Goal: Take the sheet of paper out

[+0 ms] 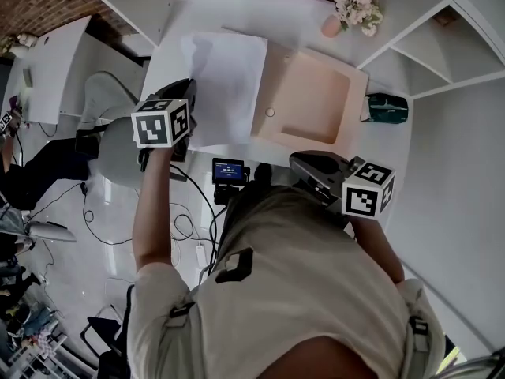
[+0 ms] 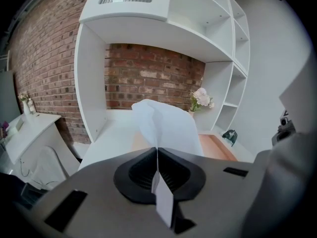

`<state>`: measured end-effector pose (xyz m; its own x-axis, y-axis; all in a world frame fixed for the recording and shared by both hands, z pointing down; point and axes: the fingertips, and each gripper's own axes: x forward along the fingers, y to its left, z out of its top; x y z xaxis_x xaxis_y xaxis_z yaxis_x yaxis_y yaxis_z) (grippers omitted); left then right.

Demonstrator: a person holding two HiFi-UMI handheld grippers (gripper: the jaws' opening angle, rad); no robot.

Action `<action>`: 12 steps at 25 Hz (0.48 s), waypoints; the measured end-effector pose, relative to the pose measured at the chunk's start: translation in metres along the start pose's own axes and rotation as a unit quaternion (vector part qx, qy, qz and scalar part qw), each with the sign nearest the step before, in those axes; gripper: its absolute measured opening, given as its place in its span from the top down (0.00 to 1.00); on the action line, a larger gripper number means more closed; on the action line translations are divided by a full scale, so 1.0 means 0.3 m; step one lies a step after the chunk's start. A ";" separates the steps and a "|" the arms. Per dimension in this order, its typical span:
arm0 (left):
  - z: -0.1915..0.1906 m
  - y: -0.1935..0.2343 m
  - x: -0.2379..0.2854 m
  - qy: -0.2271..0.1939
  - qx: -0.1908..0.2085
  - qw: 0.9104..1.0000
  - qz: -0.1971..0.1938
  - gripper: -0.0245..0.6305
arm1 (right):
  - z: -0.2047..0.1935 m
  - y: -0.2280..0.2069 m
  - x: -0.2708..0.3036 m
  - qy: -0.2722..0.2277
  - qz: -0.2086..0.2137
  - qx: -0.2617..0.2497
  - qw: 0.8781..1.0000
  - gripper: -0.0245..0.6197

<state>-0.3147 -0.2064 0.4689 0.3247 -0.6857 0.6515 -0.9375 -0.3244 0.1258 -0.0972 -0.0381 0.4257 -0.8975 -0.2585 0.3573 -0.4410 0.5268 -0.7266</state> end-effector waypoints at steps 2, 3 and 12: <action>-0.001 -0.001 -0.028 -0.007 -0.003 1.000 0.000 0.93 | -0.001 -0.001 0.002 -0.001 0.001 0.000 1.000 0.92; 0.003 -0.002 -0.043 -0.012 -0.005 1.000 0.000 0.93 | -0.002 -0.002 0.001 -0.001 0.002 0.000 1.000 0.92; 0.043 0.033 -0.151 -0.050 -0.017 0.998 0.019 0.93 | 0.006 -0.004 -0.021 0.000 0.002 -0.010 1.000 0.92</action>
<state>-0.3369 -0.1869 0.4311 0.2990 -0.7592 0.5781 -0.9522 -0.2770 0.1287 -0.0912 -0.0385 0.4233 -0.8989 -0.2565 0.3551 -0.4380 0.5430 -0.7165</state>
